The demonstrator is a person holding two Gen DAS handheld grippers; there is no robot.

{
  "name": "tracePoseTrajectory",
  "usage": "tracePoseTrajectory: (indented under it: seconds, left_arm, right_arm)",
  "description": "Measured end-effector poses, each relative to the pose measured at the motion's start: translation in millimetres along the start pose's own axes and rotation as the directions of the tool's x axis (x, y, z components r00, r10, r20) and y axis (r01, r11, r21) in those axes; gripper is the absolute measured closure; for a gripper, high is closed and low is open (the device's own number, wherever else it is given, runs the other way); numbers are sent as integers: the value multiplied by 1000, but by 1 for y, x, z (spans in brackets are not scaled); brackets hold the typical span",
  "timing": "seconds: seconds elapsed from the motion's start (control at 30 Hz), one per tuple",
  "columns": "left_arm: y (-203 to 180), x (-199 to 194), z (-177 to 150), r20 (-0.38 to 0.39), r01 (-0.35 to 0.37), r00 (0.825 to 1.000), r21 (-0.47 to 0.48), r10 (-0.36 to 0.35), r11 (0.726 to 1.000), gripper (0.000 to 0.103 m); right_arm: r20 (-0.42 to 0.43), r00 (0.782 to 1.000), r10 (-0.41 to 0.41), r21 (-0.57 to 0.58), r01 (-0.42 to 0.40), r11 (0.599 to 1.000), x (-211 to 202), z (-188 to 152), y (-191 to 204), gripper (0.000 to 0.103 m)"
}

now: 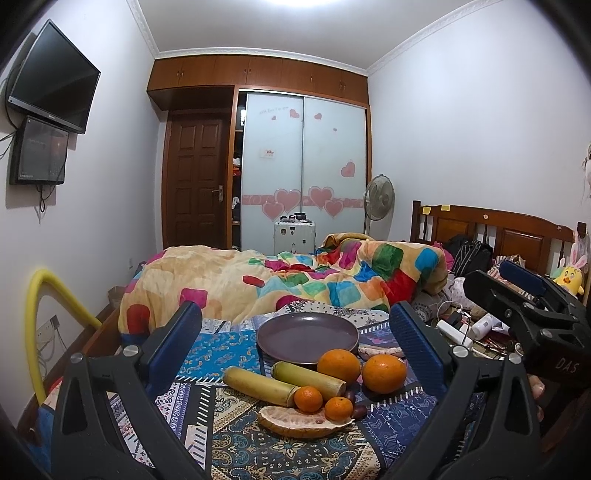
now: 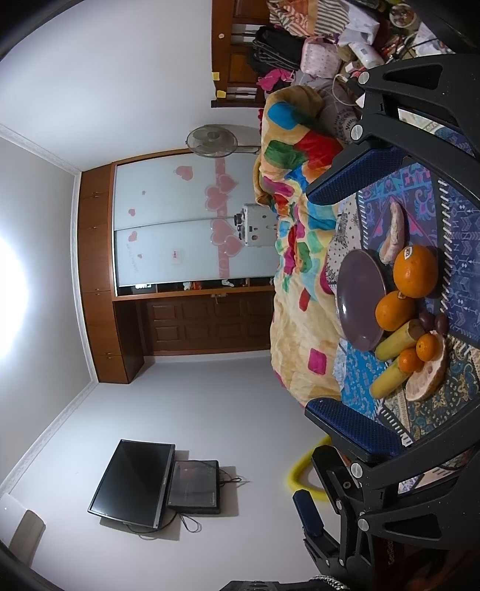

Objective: Organize fruits

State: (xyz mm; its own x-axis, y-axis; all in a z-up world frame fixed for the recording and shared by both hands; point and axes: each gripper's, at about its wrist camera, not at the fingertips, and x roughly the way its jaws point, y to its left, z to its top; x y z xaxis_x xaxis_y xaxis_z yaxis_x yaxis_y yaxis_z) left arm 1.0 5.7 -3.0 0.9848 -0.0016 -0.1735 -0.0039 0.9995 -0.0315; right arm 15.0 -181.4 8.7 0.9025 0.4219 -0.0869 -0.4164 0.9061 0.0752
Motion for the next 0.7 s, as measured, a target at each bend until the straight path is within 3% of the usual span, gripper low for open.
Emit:
tracePoseTrajectory:
  seconds: [0.5, 0.7]
  left_arm:
    - [-1, 1, -3, -4, 3, 1000, -3, -3, 1000, 0]
    - [2, 11, -10, -44, -2, 999, -6, 2, 1000, 0]
  right_arm:
    - [-12, 1000, -2, 5, 2, 1000, 2, -3, -2, 0]
    - [-35, 999, -10, -17, 9, 1000, 6, -7, -3, 0]
